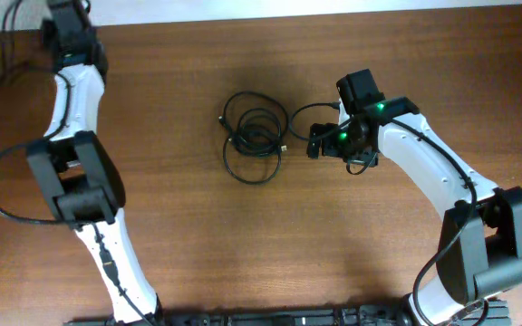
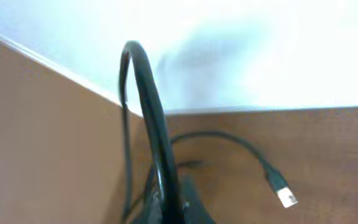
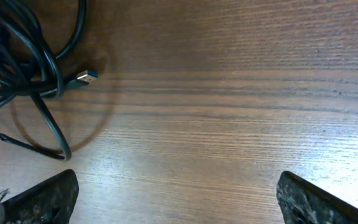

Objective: Untangle cables
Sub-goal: 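Drag one black cable to the far left with the left gripper, then return left gripper to the coil and grasp another cable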

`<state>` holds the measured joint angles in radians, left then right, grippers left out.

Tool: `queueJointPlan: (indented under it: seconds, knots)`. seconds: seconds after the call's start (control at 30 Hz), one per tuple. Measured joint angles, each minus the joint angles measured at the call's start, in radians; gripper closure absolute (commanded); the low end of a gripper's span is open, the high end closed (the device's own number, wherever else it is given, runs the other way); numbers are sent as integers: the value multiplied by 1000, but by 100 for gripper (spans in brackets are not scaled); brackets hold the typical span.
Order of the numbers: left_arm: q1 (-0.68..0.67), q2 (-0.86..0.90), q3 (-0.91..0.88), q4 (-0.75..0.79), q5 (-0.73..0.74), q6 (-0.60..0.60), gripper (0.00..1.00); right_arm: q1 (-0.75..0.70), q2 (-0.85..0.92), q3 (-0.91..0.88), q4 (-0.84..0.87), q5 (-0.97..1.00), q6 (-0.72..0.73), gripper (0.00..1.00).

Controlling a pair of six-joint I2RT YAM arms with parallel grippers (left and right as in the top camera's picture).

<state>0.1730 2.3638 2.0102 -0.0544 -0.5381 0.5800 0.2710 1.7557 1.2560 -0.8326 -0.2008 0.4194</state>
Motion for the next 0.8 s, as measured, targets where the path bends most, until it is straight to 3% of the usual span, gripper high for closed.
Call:
queueJointPlan:
  seconds: [0.1, 0.17, 0.2, 0.27, 0.3, 0.33, 0.47, 0.57, 0.6, 0.63, 0.73, 0.77, 0.8]
  knots:
    - [1, 2, 1, 27, -2, 92, 94, 0, 0, 0, 6, 0, 0, 0]
    - [45, 27, 6, -60, -5, 116, 89, 0, 0, 0, 8, 0, 0, 0]
    - [65, 66, 7, -108, -12, 121, 82, 0, 0, 0, 8, 0, 0, 0]
    - [95, 129, 5, -209, -35, 127, 18, 0, 0, 0, 7, 0, 0, 0]
    - [116, 148, 3, -234, -47, 117, 5, 0, 0, 0, 7, 0, 0, 0]
    - [126, 148, 3, -234, -64, 111, 1, 0, 0, 0, 8, 0, 0, 0]
    - [93, 148, 3, -228, -120, 76, 1, 0, 0, 0, 8, -14, 0, 0]
    - [3, 37, 3, -294, -69, -56, 1, 0, 0, -1, -7, -23, 0, 0]
    - [-9, -19, 6, -370, 21, -78, 1, 0, 0, -1, -8, -23, 0, 0]
    - [-19, -99, 9, -497, 229, -118, 1, 0, 0, -2, -7, -26, 0, 0]
    - [-30, -154, 11, -611, 751, -257, 1, 0, 0, -2, -14, -26, 0, 0]
    - [-43, -154, 8, -649, 906, -314, 4, 0, 0, -2, -24, -26, 0, 0]
    - [-59, -154, 6, -690, 1018, -353, 15, 0, 0, -3, -33, -26, 1, 0]
